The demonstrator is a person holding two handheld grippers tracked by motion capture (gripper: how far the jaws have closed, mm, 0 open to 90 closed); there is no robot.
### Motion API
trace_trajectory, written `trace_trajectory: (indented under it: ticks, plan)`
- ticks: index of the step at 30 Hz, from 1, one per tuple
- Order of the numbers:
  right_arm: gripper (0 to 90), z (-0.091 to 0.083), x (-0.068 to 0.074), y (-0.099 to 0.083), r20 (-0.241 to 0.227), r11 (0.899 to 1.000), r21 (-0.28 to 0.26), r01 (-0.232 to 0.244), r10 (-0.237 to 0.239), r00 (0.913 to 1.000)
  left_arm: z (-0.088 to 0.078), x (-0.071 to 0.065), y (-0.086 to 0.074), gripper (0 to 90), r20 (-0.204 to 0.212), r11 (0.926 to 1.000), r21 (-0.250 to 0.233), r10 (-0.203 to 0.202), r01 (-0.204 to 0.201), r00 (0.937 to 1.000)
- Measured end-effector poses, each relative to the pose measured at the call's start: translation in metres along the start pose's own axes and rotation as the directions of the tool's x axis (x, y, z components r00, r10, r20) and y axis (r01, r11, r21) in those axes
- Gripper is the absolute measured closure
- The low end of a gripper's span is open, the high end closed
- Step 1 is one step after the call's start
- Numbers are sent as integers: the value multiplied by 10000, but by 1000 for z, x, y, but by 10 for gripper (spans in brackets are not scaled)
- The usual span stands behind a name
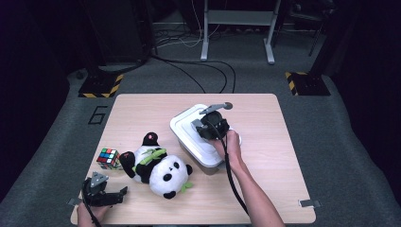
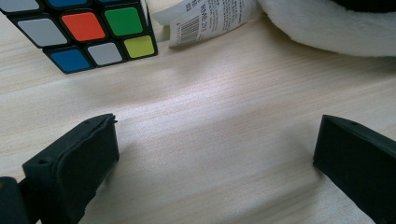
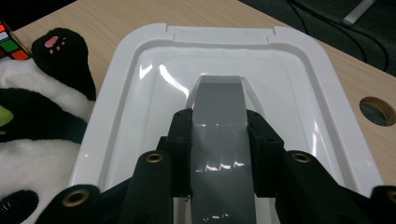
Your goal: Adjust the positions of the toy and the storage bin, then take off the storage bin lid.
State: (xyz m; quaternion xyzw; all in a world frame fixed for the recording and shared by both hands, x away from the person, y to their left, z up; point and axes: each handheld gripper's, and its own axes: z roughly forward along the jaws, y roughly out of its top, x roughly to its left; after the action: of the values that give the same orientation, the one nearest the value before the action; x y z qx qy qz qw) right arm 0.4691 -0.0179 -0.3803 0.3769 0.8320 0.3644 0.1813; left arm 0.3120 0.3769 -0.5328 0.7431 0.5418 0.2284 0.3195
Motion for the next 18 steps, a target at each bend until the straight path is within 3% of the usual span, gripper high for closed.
trace_trajectory:
  ticks: [12,18]
  plan:
    - [666,-4,0,1,78,9999,-78,136,-136,9999,0,0,0,0,-10,10000,-10,20,-20,10000]
    - [665,-17,-4,3,267,9998,-204,73,-68,9996,0,0,0,0,2,10000,7,-2,2,10000]
